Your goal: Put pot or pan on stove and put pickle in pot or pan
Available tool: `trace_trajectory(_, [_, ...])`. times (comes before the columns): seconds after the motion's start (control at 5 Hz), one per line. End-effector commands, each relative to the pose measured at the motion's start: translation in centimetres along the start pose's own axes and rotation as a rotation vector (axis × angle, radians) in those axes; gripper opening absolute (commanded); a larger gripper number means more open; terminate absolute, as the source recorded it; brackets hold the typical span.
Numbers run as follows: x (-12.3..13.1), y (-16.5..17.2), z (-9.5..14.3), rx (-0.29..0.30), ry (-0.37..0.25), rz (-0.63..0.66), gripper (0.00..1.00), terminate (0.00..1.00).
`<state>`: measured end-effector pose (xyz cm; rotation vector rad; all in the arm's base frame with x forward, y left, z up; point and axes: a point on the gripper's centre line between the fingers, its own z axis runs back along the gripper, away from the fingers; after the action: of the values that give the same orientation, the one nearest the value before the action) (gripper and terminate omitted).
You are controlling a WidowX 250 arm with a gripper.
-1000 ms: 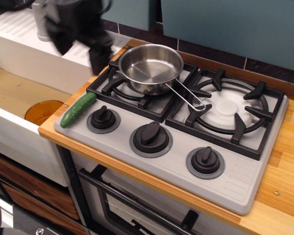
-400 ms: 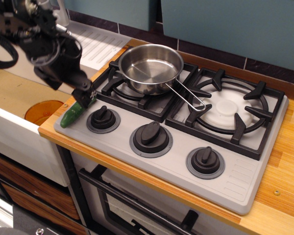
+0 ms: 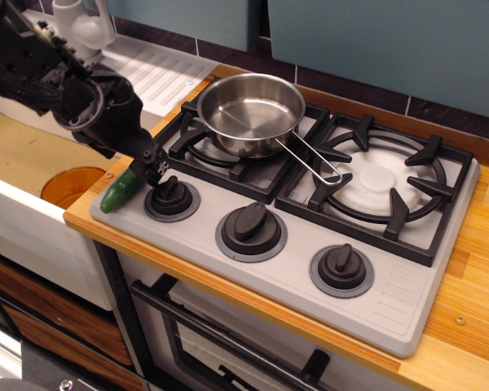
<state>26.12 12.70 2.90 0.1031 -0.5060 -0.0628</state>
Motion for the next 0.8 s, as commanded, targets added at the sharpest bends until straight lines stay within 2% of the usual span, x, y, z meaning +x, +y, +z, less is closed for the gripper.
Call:
trace_trajectory(0.0, [1.0, 0.2, 0.0, -0.013, -0.016, 0.001, 1.0, 0.0])
trace_trajectory(0.2, [1.1, 0.0, -0.2, -0.039, 0.003, 0.031, 0.0, 0.0])
trace_trajectory(0.6, [1.9, -0.3, 1.4, -0.102, 0.072, 0.07, 0.0, 0.0])
